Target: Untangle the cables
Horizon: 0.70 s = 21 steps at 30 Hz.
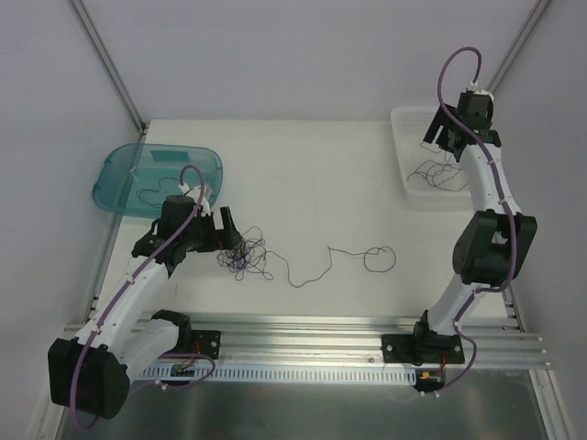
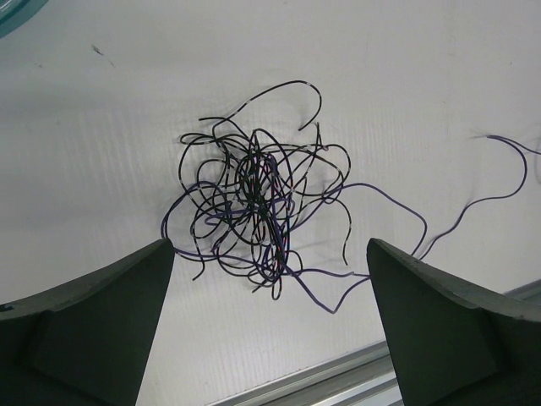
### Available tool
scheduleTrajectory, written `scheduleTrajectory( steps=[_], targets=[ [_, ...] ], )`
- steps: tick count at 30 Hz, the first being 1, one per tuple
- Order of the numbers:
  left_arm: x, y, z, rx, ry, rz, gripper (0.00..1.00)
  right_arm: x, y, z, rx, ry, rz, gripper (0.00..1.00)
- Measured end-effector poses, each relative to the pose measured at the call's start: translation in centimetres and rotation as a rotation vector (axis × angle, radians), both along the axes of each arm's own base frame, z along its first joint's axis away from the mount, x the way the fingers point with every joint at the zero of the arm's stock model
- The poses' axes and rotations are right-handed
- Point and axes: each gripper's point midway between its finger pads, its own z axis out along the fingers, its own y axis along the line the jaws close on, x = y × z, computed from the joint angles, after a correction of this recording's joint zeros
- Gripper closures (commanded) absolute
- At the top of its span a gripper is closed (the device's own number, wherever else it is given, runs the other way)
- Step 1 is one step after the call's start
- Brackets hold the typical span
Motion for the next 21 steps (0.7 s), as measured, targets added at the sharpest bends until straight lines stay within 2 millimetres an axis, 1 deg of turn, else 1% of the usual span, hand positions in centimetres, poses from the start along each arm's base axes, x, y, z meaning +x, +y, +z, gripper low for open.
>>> scheduleTrajectory(
  steps=[2, 3, 5, 6, 8, 10, 11, 12, 14, 15, 17, 18, 21],
  targets=[
    [0.1, 0.1, 0.0, 0.006, -0.001, 0.007, 0.01, -2.0, 1.7, -0.7, 0.017, 0.033, 0.038, 0.13],
    [0.1, 0.2, 0.0, 0.009, -0.002, 0.010, 0.01, -2.6, 2.6, -0.6, 0.021, 0.035, 0.059, 0.13],
    [0.1, 0.3, -0.1, 0.011, -0.002, 0.012, 0.01, -4.3, 5.6, 0.1, 0.034, 0.034, 0.130, 0.13],
    [0.1, 0.3, -0.1, 0.012, -0.003, 0.013, 0.01, -5.2, 7.5, 0.7, 0.039, 0.027, 0.177, 0.13],
    [0.1, 0.3, -0.1, 0.012, -0.002, 0.014, 0.01, -7.5, 12.4, 1.6, 0.058, 0.012, 0.307, 0.14],
    [0.1, 0.3, -0.2, 0.014, -0.001, 0.015, 0.01, -10.5, 17.4, 2.1, 0.089, 0.005, 0.459, 0.14],
    [0.1, 0.3, -0.2, 0.015, 0.000, 0.015, 0.01, -11.8, 19.3, 2.0, 0.106, 0.010, 0.521, 0.14],
    [0.1, 0.4, -0.3, 0.016, 0.001, 0.017, 0.02, -13.5, 21.6, 2.0, 0.120, 0.015, 0.595, 0.15],
    [0.0, 0.4, -0.5, 0.019, 0.004, 0.019, 0.04, -16.6, 25.4, 1.4, 0.148, 0.035, 0.725, 0.17],
    [0.0, 0.5, -0.5, 0.020, 0.006, 0.020, 0.08, -18.0, 27.0, 0.9, 0.157, 0.050, 0.775, 0.18],
    [0.1, 0.5, -0.8, 0.023, 0.014, 0.025, 0.11, -20.7, 30.1, -0.6, 0.178, 0.098, 0.878, 0.19],
    [0.1, 0.5, -0.9, 0.025, 0.019, 0.026, 0.15, -22.1, 31.7, -1.5, 0.191, 0.126, 0.923, 0.21],
    [0.1, 0.5, -1.6, 0.031, 0.049, 0.027, 0.21, -25.8, 35.5, -4.3, 0.219, 0.210, 1.028, 0.24]
  ],
)
